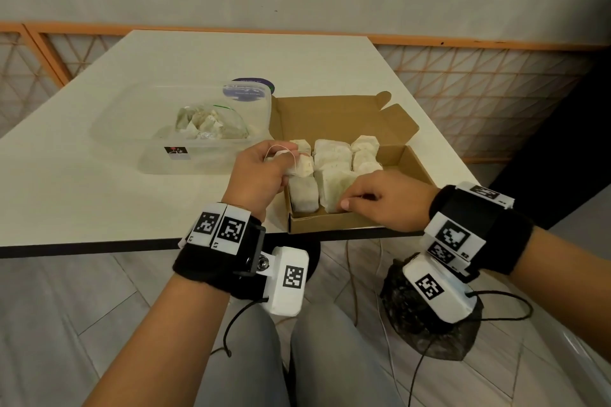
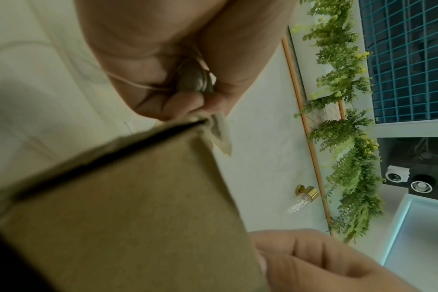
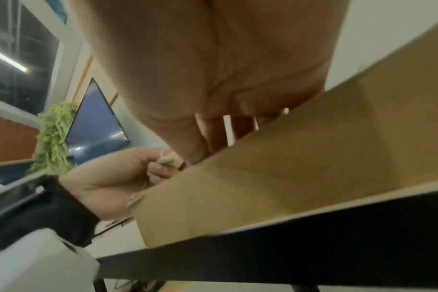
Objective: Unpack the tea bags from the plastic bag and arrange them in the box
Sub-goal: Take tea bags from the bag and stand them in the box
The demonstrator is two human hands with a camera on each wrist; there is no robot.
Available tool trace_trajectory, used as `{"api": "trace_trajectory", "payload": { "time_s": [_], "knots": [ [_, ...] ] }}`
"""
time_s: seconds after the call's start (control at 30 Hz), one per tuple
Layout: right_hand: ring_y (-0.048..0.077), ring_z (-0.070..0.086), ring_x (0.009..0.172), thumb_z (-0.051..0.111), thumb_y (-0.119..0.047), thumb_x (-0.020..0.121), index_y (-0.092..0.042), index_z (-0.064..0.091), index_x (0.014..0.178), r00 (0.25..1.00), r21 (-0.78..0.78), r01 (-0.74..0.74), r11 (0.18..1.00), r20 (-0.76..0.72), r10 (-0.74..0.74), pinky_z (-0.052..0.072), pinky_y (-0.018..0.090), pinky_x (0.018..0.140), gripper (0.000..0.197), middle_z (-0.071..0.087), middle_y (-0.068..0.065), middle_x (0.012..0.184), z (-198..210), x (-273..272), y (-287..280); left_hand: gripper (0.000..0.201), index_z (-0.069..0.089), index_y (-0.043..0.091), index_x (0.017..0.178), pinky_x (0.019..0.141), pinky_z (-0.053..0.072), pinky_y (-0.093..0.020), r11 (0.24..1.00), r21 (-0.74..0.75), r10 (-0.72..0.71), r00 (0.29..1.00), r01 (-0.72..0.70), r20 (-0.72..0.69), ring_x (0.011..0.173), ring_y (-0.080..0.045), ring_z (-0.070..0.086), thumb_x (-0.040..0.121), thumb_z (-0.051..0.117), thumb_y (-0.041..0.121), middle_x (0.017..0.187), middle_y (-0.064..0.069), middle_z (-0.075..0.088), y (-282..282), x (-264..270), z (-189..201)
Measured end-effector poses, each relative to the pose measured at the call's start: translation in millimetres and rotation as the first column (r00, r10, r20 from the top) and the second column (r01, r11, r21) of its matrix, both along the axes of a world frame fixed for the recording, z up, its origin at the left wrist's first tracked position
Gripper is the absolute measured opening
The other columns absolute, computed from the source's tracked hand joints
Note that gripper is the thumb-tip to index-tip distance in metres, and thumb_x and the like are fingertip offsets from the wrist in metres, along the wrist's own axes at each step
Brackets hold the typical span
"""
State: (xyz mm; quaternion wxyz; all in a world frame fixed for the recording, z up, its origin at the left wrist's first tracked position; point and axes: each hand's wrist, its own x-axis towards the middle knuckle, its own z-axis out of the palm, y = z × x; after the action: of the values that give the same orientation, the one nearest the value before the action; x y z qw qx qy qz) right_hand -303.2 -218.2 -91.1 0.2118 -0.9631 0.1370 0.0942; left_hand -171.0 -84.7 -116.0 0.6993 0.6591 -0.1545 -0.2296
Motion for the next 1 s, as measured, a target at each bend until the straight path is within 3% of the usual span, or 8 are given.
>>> {"api": "trace_trajectory", "payload": {
  "time_s": [0.23, 0.33, 0.47, 0.6, 0.7, 0.83, 0.93, 1.0],
  "knots": [
    [0.017, 0.059, 0.095, 0.050, -0.029, 0.094, -0.017, 0.069, 0.108, 0.996, 0.016, 0.015, 1.000, 0.093, -0.017, 0.047, 0.032, 0.089, 0.026, 0.068, 0.001, 0.103, 0.6, 8.0, 0.9, 0.017, 0.065, 0.012, 0.090, 0.045, 0.038, -0.015, 0.998, -0.066, -0.009, 0.997, 0.004, -0.074, 0.042, -0.002, 0.047, 0.095, 0.048, 0.007, 0.069, -0.001, 0.053, -1.7, -3.8, 9.7],
    [0.010, 0.060, 0.077, 0.055, -0.037, 0.090, -0.014, 0.068, 0.099, 0.938, 0.268, 0.121, 0.956, 0.283, -0.198, 0.049, 0.027, 0.077, 0.028, 0.068, 0.003, 0.091, 8.4, 10.8, 3.6, 0.015, 0.059, 0.009, 0.092, 0.044, 0.041, -0.014, 0.981, -0.192, -0.068, 0.983, 0.034, -0.173, 0.049, -0.004, 0.057, 0.097, 0.045, 0.005, 0.073, -0.004, 0.058, -4.3, -6.7, 14.0],
    [0.009, 0.060, 0.069, 0.057, -0.046, 0.085, -0.013, 0.064, 0.091, 0.877, 0.563, 0.208, 0.800, 0.255, -0.408, 0.052, 0.029, 0.071, 0.034, 0.067, 0.007, 0.083, 16.2, 21.8, 6.2, 0.017, 0.063, 0.015, 0.087, 0.049, 0.043, -0.014, 0.982, -0.161, -0.113, 0.989, 0.097, -0.094, 0.067, -0.008, 0.061, 0.095, 0.050, 0.008, 0.074, -0.001, 0.062, -12.8, -16.8, 13.4],
    [0.006, 0.056, 0.058, 0.066, -0.017, 0.085, -0.015, 0.060, 0.082, 0.825, 0.662, 0.180, 0.727, 0.302, -0.478, 0.046, 0.017, 0.056, 0.006, 0.061, 0.001, 0.071, 17.5, 30.6, 1.3, 0.015, 0.065, 0.018, 0.085, 0.051, 0.045, -0.014, 0.981, -0.153, -0.139, 0.985, 0.122, -0.105, 0.069, -0.006, 0.056, 0.094, 0.055, 0.012, 0.077, 0.002, 0.061, -16.0, -22.4, 15.7],
    [0.009, 0.057, 0.059, 0.065, -0.003, 0.083, -0.015, 0.056, 0.078, 0.771, 0.719, 0.180, 0.672, 0.321, -0.550, 0.047, 0.017, 0.056, 0.016, 0.061, 0.002, 0.071, 22.2, 28.6, -8.5, 0.015, 0.067, 0.015, 0.090, 0.051, 0.048, -0.015, 0.975, -0.194, -0.145, 0.974, 0.111, -0.173, 0.064, -0.004, 0.059, 0.094, 0.054, 0.010, 0.085, 0.000, 0.064, -11.8, -18.5, 18.3],
    [0.000, 0.057, 0.050, 0.066, -0.003, 0.082, -0.016, 0.061, 0.080, 0.772, 0.665, 0.149, 0.731, 0.385, -0.507, 0.045, 0.012, 0.050, 0.013, 0.063, -0.003, 0.063, 30.3, 21.5, -19.5, 0.019, 0.066, 0.015, 0.098, 0.062, 0.056, -0.021, 0.943, -0.307, -0.216, 0.935, 0.126, -0.281, 0.070, -0.007, 0.067, 0.097, 0.047, 0.010, 0.094, -0.002, 0.068, -4.4, -12.2, 23.9],
    [0.001, 0.056, 0.051, 0.064, -0.012, 0.085, -0.014, 0.065, 0.083, 0.769, 0.579, 0.197, 0.791, 0.410, -0.491, 0.047, 0.015, 0.054, 0.003, 0.062, 0.001, 0.067, 33.6, 20.9, -23.5, 0.022, 0.066, 0.024, 0.099, 0.071, 0.050, -0.020, 0.954, -0.243, -0.235, 0.943, 0.178, -0.234, 0.079, -0.006, 0.065, 0.098, 0.045, 0.017, 0.090, 0.005, 0.068, -2.8, -11.6, 30.0],
    [0.002, 0.056, 0.055, 0.063, -0.020, 0.087, -0.012, 0.067, 0.087, 0.766, 0.481, 0.252, 0.840, 0.431, -0.477, 0.047, 0.018, 0.059, 0.010, 0.063, 0.001, 0.072, 32.7, 21.6, -26.9, 0.022, 0.066, 0.027, 0.097, 0.080, 0.046, -0.022, 0.954, -0.212, -0.254, 0.946, 0.211, -0.201, 0.091, -0.009, 0.060, 0.097, 0.046, 0.019, 0.095, 0.008, 0.067, -3.3, -12.0, 32.2]
  ]
}}
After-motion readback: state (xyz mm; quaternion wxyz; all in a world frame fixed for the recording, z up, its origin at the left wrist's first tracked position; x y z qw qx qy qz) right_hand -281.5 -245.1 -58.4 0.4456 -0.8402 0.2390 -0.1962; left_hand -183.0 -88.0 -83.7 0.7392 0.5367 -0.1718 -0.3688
